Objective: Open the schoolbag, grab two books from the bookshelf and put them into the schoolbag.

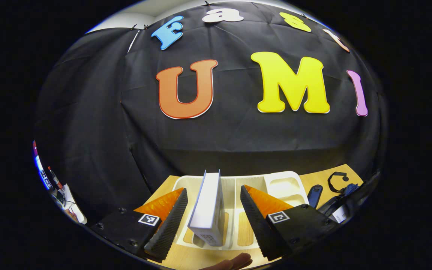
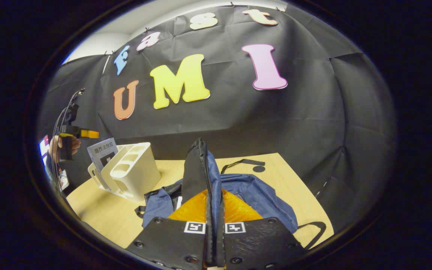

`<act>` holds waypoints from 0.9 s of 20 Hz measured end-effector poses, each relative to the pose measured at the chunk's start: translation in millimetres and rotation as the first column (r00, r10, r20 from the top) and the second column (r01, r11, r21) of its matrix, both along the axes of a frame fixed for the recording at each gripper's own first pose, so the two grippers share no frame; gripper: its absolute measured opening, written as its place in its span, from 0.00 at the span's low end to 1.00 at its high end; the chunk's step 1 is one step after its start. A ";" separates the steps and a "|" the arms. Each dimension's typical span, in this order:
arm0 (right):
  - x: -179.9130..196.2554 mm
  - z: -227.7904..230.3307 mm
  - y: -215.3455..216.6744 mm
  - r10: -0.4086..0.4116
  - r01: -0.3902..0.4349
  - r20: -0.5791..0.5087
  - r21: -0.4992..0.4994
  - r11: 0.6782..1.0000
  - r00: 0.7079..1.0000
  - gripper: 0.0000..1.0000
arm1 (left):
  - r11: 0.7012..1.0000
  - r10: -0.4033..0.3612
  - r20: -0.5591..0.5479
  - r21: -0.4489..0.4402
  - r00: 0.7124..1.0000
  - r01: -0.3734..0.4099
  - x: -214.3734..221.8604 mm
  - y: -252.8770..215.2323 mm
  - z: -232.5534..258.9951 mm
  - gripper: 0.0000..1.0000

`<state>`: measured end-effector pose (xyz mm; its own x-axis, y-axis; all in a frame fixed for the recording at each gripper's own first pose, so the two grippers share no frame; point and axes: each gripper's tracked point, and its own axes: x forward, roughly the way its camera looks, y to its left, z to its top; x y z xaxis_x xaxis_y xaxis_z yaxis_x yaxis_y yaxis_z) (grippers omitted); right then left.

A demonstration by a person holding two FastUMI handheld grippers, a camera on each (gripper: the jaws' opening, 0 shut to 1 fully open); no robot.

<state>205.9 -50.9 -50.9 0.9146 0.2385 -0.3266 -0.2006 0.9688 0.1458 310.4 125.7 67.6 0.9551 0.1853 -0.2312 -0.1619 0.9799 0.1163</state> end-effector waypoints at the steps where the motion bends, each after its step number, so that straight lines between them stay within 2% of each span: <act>1: -0.8 3.2 1.0 0.006 -0.006 0.010 0.004 1.000 1.000 0.04 | 1.000 -0.012 -0.035 0.008 0.999 0.013 10.4 0.9 -5.8 0.89; 3: -2.3 6.6 4.2 0.019 -0.019 0.026 0.003 1.000 0.999 0.07 | 1.000 -0.015 -0.104 0.017 0.995 0.016 24.3 5.0 -17.7 0.89; 6: -2.9 3.9 6.1 0.027 -0.026 0.034 -0.025 0.999 0.999 0.04 | 1.000 -0.015 -0.217 0.003 0.976 0.016 33.5 9.7 -37.8 0.83; 8: -3.7 2.2 8.4 0.032 -0.031 0.036 -0.034 0.999 0.999 0.04 | 0.999 0.002 -0.278 0.036 0.961 0.009 35.9 16.0 -50.2 0.83; 11: -3.2 0.4 10.7 0.037 -0.036 0.034 -0.039 0.999 0.999 0.04 | 0.998 -0.006 -0.324 0.054 0.946 0.025 38.3 16.0 -59.2 0.84; 13: -3.1 -1.7 11.5 0.038 -0.037 0.029 -0.044 0.998 0.999 0.04 | 0.994 0.005 -0.344 0.104 0.939 0.032 45.1 20.6 -61.0 0.80; 16: -4.1 -2.6 12.6 0.036 -0.035 0.028 -0.049 0.998 0.999 0.04 | 0.989 0.035 -0.423 0.147 0.906 0.030 46.5 25.9 -76.4 0.75; 18: -5.8 -4.1 13.1 0.038 -0.036 0.027 -0.047 0.998 0.999 0.04 | 0.992 0.008 -0.450 0.119 0.893 0.051 47.3 19.5 -83.8 0.62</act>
